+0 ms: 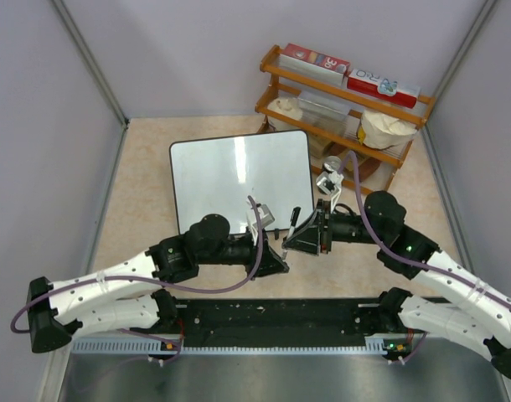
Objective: Write a sentence on the whiteboard
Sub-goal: Pass from the left arm to the right
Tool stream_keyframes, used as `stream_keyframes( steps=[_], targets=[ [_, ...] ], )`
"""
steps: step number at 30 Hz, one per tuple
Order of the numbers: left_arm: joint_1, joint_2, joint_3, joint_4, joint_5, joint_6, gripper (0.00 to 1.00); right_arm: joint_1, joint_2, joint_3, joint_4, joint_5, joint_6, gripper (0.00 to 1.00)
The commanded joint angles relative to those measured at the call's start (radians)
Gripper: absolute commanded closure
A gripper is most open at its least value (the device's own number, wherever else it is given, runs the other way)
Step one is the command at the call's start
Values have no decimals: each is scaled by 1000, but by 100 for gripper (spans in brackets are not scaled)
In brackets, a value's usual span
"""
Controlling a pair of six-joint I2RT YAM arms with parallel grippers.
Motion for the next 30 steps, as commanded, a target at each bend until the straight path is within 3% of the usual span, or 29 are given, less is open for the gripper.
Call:
stream_keyframes(
  steps=[1,3,5,8,21,30],
  targets=[
    [0,25,23,40,16,9,100,7,1,-6,75,-53,20,74],
    [0,25,23,40,17,8,100,9,6,-7,74,-58,18,85],
    [0,19,20,38,10,8,100,9,6,-9,68,-59,17,88],
    [0,10,17,37,4,13,100,7,-5,-6,61,-58,15,100],
    [2,-102,-29,-2,-122,2,100,7,-47,-19,11,-32,-22,100],
    [0,-104,-39,-5,-122,-7,99,9,-51,-35,40,-10,1,100]
  ],
)
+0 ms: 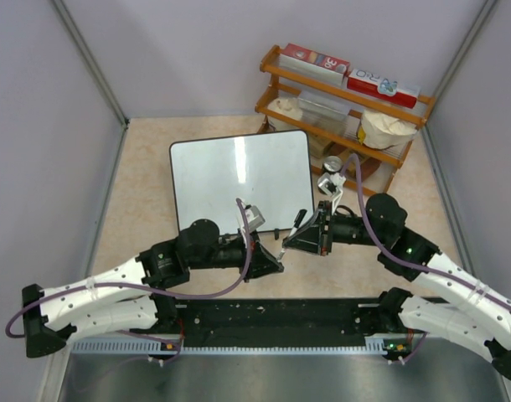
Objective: Write a sentence on the whiteboard
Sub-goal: Pass from the left arm to the right, then move the whiteboard to the center of the board.
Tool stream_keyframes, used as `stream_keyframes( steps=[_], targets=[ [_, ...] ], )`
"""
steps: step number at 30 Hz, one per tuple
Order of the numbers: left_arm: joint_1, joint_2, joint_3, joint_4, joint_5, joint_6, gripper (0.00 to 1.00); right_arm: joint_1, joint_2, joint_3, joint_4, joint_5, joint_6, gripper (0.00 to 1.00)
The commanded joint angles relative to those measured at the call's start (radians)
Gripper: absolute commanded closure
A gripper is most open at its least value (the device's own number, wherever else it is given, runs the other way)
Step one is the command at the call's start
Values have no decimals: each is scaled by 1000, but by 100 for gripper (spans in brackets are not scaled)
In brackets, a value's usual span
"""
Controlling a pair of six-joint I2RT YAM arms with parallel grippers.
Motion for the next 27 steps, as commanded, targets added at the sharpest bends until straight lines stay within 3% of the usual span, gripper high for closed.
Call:
stream_keyframes(
  steps=[1,3,4,6,7,10,16,20,27],
  targets=[
    [12,-19,-8,9,-68,-5,97,8,-36,-10,11,-6,18,100],
    [12,-22,-6,1,-77,-6,89,8,-42,-13,2,15,22,100],
    [12,-31,-3,-4,-81,-8,71,8,-47,-16,-4,41,22,100],
    [12,-45,-6,-5,-95,-12,48,8,-55,-17,-36,73,16,100],
    [12,-62,-11,-5,-98,-15,32,8,-59,-20,-48,114,12,100],
    [12,-98,-25,-13,-146,-37,17,8,-85,-25,-108,222,-8,100],
    [44,-100,-49,-120,-380,-110,16,6,-124,-31,-225,456,-51,100],
    [111,-28,-34,-302,-569,-204,18,8,-154,-56,-252,550,-61,100],
    [220,107,-72,-421,-681,-284,22,-3,-182,-88,-265,618,-68,100]
  ],
)
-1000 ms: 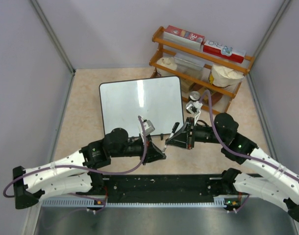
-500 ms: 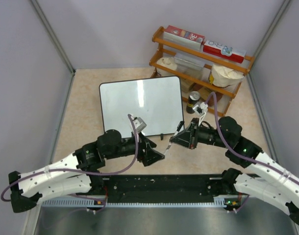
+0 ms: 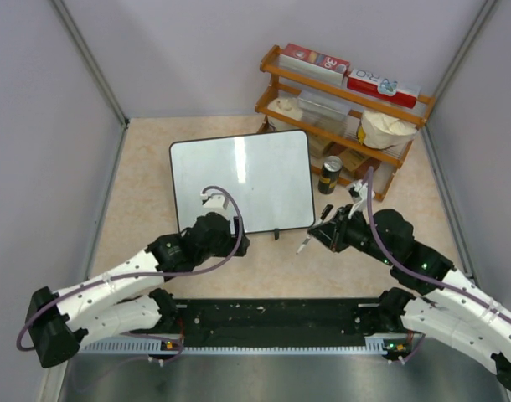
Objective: Write a sentence on the whiteboard
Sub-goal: Move the whiteboard to the center of the board.
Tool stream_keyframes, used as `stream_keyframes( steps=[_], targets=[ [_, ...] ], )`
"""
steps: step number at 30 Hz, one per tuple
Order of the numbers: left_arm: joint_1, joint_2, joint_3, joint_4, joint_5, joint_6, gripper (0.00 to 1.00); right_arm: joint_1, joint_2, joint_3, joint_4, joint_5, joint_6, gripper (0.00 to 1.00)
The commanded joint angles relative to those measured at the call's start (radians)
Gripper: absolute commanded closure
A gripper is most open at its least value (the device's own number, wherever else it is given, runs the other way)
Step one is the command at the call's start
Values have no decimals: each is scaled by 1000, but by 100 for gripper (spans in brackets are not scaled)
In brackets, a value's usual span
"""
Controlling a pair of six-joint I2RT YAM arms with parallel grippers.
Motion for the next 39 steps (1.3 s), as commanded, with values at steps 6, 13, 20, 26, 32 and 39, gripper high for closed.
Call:
stream_keyframes(
  steps=[6,13,20,26,32,39],
  targets=[
    [54,219,-21,-93,-211,-104,26,-6,-14,-9,5,86,-34,100],
    [79,390,-59,79,-197,-70,36,-9,-32,-21,9,86,-42,100],
    [90,496,-77,166,-225,-71,51,-10,-32,-18,9,89,-54,100],
    [97,555,-77,191,-245,-67,53,-13,-20,-22,20,85,-60,100],
    [116,575,-87,217,-255,-65,60,-13,1,-10,31,74,-69,100],
    [116,628,-70,214,-260,-59,91,-15,15,-13,47,62,-68,100]
  ],
)
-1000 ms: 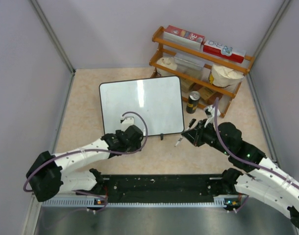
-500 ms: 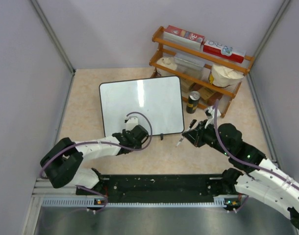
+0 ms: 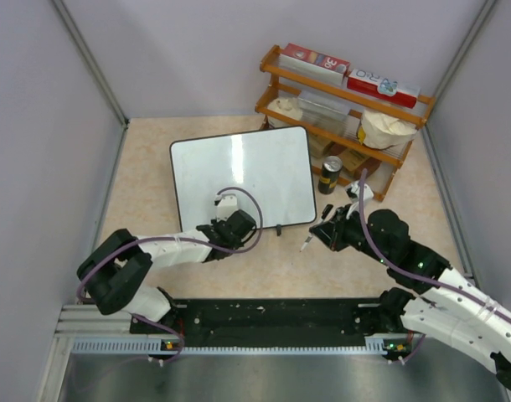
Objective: Write a sentence on the whiteboard
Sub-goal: Move the whiteboard to the center of the board.
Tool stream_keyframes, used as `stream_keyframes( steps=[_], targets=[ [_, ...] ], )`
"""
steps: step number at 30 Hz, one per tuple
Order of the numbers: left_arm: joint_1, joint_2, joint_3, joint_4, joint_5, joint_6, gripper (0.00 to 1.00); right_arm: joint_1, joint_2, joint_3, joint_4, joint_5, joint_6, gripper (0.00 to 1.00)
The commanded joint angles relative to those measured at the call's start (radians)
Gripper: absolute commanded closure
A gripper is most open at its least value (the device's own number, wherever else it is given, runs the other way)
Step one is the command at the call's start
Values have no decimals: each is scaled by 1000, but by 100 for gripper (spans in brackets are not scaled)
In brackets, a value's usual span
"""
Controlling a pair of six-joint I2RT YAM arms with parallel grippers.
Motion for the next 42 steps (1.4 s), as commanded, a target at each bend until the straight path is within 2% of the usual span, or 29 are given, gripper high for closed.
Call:
stream_keyframes(
  steps=[1,2,8,15,24,35,42],
  targets=[
    [12,68,-19,-49,34,-1,95,-5,3,11,49,-10,-12,100],
    [12,66,-20,-54,40,-1,100,-7,3,11,51,-9,-11,100],
    [-19,74,0,-141,86,-58,100,-7,3,8,60,-10,-7,100],
    [-117,37,-6,-200,94,-174,100,-7,-8,0,60,-9,-9,100],
    [-248,78,56,-305,72,-314,100,-7,-24,-6,54,-4,-6,100],
    [-378,77,63,-351,75,-455,100,-7,-29,-18,52,4,-7,100],
    [-415,100,83,-364,66,-504,100,-7,-40,-20,49,8,-6,100]
  ],
)
